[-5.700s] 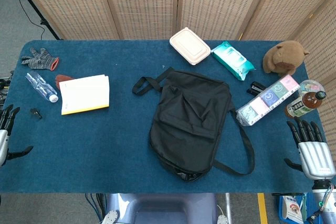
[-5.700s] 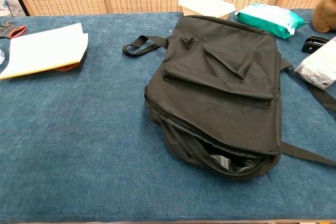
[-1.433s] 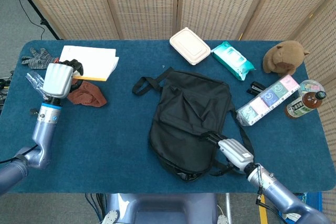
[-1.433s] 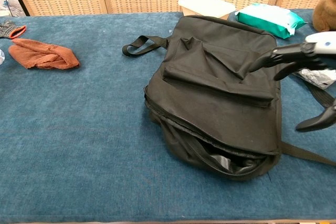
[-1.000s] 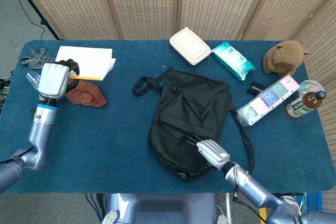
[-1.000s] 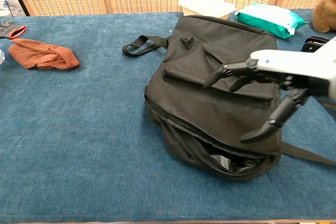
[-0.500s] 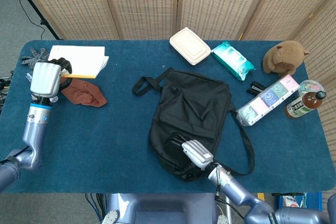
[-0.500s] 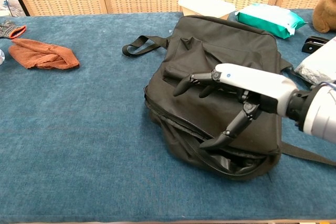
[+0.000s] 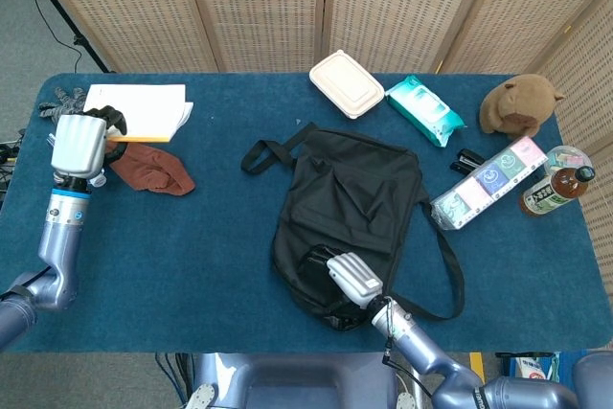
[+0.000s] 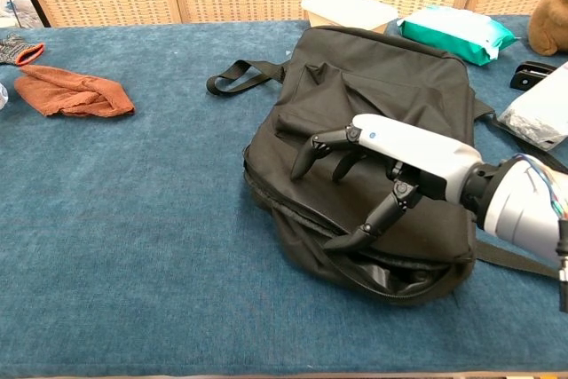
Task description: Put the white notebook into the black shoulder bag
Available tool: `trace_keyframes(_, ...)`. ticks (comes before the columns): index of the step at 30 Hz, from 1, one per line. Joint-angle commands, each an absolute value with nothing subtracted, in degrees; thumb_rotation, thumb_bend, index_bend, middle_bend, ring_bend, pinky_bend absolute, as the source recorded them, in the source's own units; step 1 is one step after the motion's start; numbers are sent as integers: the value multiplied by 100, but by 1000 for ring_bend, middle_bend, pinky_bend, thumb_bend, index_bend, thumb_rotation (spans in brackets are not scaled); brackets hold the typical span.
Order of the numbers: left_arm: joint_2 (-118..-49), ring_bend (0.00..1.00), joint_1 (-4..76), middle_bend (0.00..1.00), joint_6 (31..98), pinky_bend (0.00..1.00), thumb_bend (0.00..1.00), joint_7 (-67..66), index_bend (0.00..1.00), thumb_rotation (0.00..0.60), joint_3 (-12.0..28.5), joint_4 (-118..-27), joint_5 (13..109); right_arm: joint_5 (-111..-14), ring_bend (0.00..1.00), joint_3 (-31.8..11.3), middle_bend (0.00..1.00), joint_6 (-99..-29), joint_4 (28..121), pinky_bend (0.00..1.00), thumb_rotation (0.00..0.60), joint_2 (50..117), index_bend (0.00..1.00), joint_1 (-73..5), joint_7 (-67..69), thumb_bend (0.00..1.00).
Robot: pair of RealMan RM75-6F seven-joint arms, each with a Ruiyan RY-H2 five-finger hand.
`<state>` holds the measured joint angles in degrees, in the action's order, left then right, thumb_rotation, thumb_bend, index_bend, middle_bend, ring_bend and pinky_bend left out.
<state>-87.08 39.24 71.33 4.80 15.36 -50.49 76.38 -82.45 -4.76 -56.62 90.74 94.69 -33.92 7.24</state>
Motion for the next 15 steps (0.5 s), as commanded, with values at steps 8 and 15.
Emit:
trace_keyframes(8, -8697, 618, 3899, 576, 7142, 717, 532, 553, 781, 600, 1541, -5009, 7632, -8443, 289, -487, 381, -6195, 8564, 432, 600, 9909, 384, -3295, 206, 0)
trace_keyframes(15, -8664, 618, 3881, 577, 7149, 717, 533, 577, 781, 600, 1538, -5004, 7637, -8523, 353, -471, 432, -6325, 8428, 601, 600, 10024, 428, -3271, 156, 272)
